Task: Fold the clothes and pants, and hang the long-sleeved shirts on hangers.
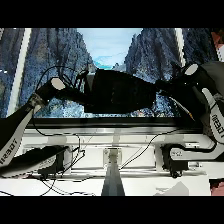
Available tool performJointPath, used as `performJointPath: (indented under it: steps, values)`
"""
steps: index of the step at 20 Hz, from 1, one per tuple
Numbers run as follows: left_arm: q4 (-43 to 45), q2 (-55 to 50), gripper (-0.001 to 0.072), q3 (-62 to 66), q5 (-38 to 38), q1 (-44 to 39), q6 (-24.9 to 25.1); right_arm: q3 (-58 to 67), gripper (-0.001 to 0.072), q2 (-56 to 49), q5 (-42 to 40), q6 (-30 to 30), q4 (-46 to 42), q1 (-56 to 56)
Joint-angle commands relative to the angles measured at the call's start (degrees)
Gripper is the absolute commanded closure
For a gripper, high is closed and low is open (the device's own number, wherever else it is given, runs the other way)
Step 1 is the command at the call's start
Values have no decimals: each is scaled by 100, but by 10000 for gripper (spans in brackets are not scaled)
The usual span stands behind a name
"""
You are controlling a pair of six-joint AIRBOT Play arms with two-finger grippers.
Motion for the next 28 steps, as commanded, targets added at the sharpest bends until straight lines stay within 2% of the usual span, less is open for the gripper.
performJointPath:
  steps: [1,3,7,9,12,13,14,16,18,23,26,28]
  values:
    - [94,-4,0,-4,131,-7,-2,0,143,-522,98,-457,833,-328]
    - [92,-7,0,-4,258,-7,-4,-20,145,-763,70,-992,1508,-192]
    - [94,-9,1,-4,686,-7,-2,-15,174,-970,-546,-1086,1823,516]
    - [96,-7,0,-2,874,17,-2,81,580,-949,-675,-1185,1818,855]
    - [157,35,1,151,831,330,-2,570,635,-619,-684,-1189,1652,1029]
    - [275,92,1,273,750,514,-2,809,668,-380,-710,-1185,1416,1008]
    - [490,188,2,442,669,750,-2,1045,668,-122,-758,-1150,1008,964]
    - [984,448,16,844,533,1274,-4,1519,668,463,-809,-664,-131,826]
    - [1154,811,95,1207,505,1810,-2,1873,668,1099,-807,85,-1075,544]
    - [1147,1836,99,1598,765,2809,-2,2124,668,2684,-625,1259,-2293,-632]
    - [1145,2229,98,1598,835,3012,-2,2124,669,3209,706,2382,-3117,-1646]
    - [1141,2332,98,1598,831,3008,-2,2124,668,3379,1593,3340,-3425,-2406]
